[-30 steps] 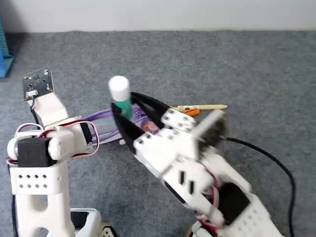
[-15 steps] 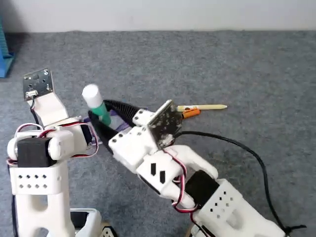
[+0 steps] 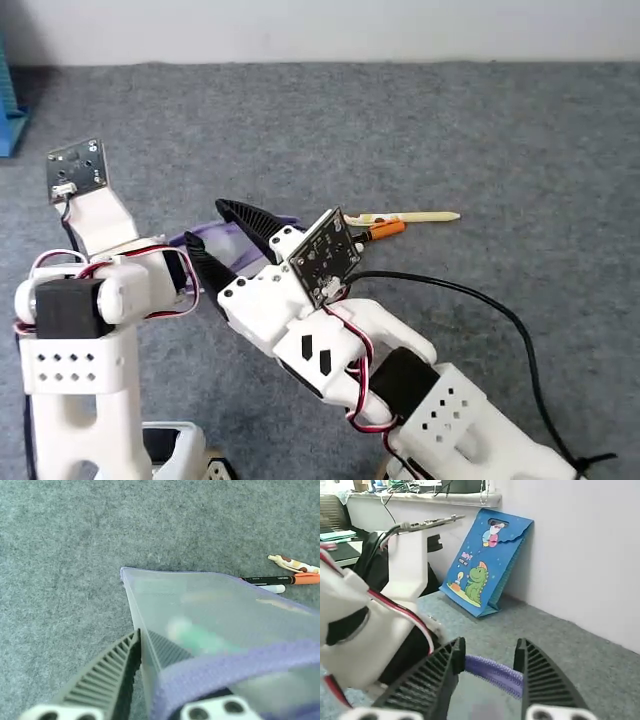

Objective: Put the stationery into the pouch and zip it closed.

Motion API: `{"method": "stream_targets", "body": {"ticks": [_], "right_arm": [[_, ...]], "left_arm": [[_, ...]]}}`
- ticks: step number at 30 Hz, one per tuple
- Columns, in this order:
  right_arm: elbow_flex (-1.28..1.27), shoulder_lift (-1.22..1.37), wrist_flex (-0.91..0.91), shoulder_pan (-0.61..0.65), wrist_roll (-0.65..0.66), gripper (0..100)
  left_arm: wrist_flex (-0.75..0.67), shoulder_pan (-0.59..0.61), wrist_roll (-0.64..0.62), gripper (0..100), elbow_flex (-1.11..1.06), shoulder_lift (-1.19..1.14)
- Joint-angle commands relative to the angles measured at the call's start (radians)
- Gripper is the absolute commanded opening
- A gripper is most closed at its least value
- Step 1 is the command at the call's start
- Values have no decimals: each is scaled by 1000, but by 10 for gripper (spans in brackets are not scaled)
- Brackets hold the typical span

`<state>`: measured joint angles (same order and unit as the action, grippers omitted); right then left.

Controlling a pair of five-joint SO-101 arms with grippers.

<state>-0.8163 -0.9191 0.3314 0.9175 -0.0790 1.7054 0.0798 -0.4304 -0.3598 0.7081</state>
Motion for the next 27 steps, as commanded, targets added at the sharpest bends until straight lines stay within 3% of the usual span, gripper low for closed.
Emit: {"method": "stream_targets", "body": {"ticks": [1, 7, 13, 20, 27], "right_arm": [[12, -50, 18, 8, 32, 148], [12, -147, 136, -122, 14, 148], [12, -136, 343, -455, -235, 147], [15, 111, 486, -684, -456, 147], [232, 486, 495, -773, -598, 147]], "left_arm": [[-17, 8, -9, 12, 2, -48], [-17, 8, -9, 12, 2, -48], [-17, 8, -9, 12, 1, -48], [-17, 8, -9, 12, 1, -48], [-17, 8, -9, 12, -65, -38]]}}
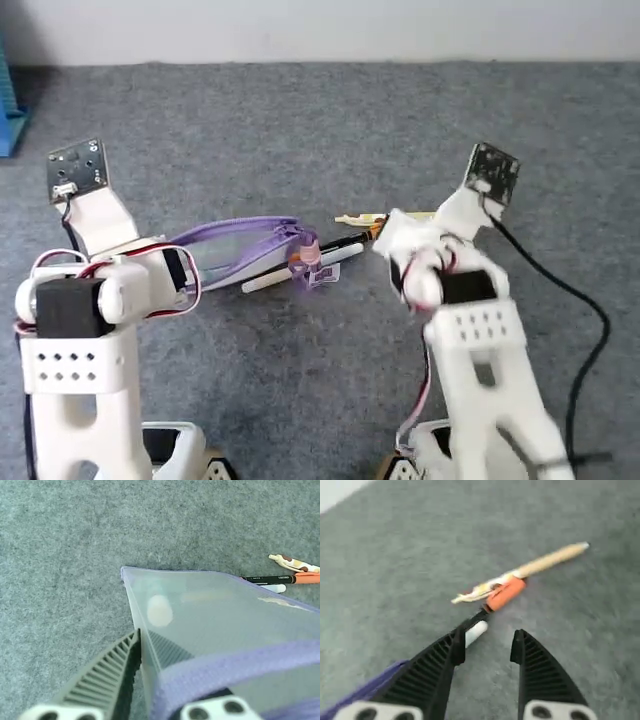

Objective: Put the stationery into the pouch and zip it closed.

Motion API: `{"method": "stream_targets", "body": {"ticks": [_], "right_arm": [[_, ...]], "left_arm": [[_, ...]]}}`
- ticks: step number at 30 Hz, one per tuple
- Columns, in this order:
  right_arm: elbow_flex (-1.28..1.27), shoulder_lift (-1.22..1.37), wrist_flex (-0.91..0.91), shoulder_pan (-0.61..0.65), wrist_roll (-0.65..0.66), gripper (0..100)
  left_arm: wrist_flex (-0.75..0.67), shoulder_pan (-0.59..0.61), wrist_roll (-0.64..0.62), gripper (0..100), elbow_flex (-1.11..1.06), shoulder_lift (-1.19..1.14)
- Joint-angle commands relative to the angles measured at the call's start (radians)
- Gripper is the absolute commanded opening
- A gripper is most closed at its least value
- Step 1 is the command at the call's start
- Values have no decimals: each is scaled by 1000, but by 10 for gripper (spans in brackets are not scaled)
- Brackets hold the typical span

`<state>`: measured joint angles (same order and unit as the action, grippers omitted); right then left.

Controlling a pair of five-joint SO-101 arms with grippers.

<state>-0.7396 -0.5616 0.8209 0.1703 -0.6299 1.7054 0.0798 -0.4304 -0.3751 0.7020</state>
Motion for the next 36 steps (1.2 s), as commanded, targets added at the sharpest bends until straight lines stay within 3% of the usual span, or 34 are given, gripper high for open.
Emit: {"method": "stream_targets", "body": {"ticks": [1, 5, 15, 21, 28, 36], "right_arm": [[204, 183, 5, -27, -54, 147], [423, 389, 77, -30, -63, 149], [1054, 914, 470, -96, -189, 151], [1373, 1158, 590, -127, -213, 151], [1559, 1357, 591, -153, -213, 151], [1602, 1455, 611, -176, -213, 148]], "left_arm": [[-17, 8, -9, 12, -56, -32], [-21, 8, -9, 12, -51, -32], [-18, 8, -9, 12, -51, -32], [-20, 8, -9, 12, -51, -32], [-18, 8, -9, 12, -51, -32], [-18, 8, -9, 12, -51, -32]]}}
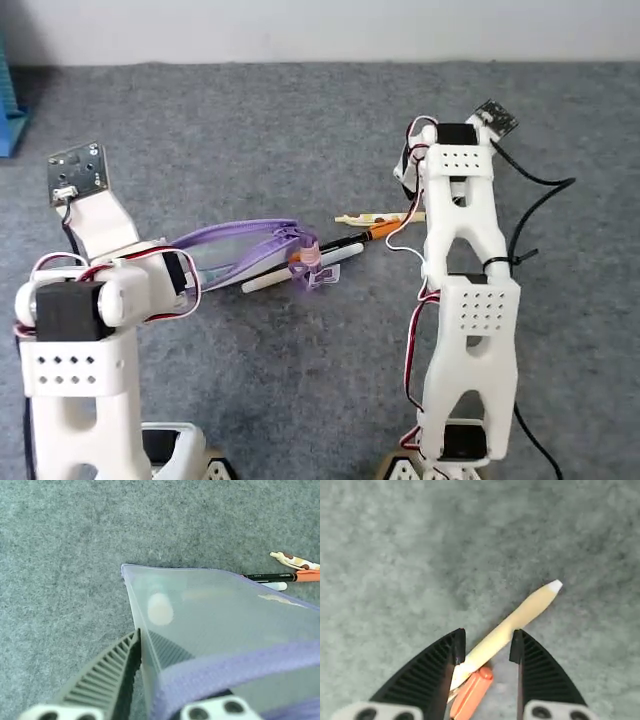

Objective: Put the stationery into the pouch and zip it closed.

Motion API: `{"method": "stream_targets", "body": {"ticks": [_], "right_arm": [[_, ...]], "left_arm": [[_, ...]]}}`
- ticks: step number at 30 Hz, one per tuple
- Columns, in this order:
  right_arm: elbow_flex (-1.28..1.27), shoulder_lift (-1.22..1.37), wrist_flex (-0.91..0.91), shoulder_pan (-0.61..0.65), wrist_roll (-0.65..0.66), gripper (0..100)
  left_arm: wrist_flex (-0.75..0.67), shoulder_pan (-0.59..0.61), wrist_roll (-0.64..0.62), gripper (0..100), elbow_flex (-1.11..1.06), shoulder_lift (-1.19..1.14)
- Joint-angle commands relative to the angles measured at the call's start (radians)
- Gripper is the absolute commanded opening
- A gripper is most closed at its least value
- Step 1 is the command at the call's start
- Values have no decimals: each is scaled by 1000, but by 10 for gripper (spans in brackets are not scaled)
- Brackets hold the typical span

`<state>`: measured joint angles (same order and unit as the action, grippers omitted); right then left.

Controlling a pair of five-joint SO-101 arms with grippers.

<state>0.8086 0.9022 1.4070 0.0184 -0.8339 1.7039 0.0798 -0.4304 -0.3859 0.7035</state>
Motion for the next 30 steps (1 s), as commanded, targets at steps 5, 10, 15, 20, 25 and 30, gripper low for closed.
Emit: {"method": "stream_targets", "body": {"ticks": [5, 10, 15, 20, 25, 30], "right_arm": [[52, 18, 99, -64, -9, 147], [52, 54, 105, -119, -9, 13], [89, 24, 188, -117, -8, 6], [146, -30, 275, -88, 61, 8], [152, -30, 239, -93, 109, 9], [152, -5, 226, -101, 107, 124]], "left_arm": [[-17, 8, -9, 12, -41, -34], [-20, 8, -9, 12, -41, -34], [-20, 8, -9, 12, -41, -34], [-18, 8, -9, 12, -41, -34], [-18, 8, -9, 12, -41, -34], [-17, 8, -9, 12, -41, -34]]}}
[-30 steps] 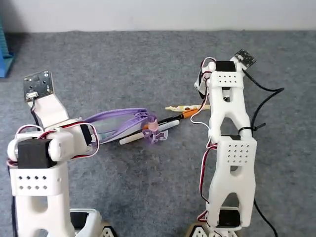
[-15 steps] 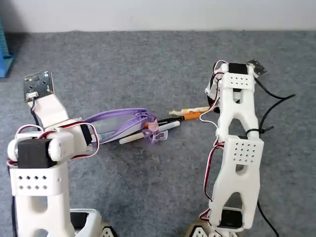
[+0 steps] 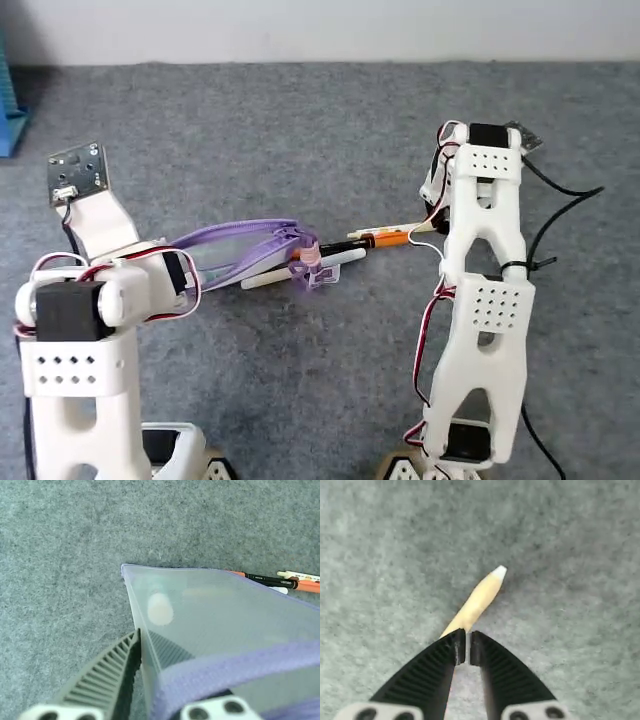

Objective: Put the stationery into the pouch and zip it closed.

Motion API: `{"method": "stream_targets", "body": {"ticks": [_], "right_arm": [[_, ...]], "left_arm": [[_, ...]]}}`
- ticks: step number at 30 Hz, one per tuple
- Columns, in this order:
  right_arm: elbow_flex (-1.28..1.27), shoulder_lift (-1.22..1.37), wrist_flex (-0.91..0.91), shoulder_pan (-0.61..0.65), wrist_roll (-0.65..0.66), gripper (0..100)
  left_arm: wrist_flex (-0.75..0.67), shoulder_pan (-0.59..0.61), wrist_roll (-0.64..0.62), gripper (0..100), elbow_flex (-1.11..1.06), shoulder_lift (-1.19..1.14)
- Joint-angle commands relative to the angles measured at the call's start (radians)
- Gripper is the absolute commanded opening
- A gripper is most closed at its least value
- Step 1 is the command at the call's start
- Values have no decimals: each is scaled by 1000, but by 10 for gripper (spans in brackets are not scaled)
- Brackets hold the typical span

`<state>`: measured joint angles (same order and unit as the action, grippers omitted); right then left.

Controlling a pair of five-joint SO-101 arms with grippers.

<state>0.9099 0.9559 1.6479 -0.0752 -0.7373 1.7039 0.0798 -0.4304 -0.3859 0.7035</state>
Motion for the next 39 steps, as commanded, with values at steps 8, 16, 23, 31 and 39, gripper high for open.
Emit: {"method": "stream_targets", "body": {"ticks": [8, 16, 23, 31, 39], "right_arm": [[89, -56, -45, -1, 15, 241], [66, -7, -157, 4, 17, 241], [68, 77, -84, 2, 17, 177], [123, 45, -4, -45, 26, 2], [276, -104, 150, -61, 173, 8]], "left_arm": [[-20, 8, -9, 12, -41, -34], [-21, 8, -9, 12, -41, -34], [-21, 8, -9, 12, -41, -34], [-21, 8, -9, 12, -41, -34], [-21, 8, -9, 12, -41, -34]]}}
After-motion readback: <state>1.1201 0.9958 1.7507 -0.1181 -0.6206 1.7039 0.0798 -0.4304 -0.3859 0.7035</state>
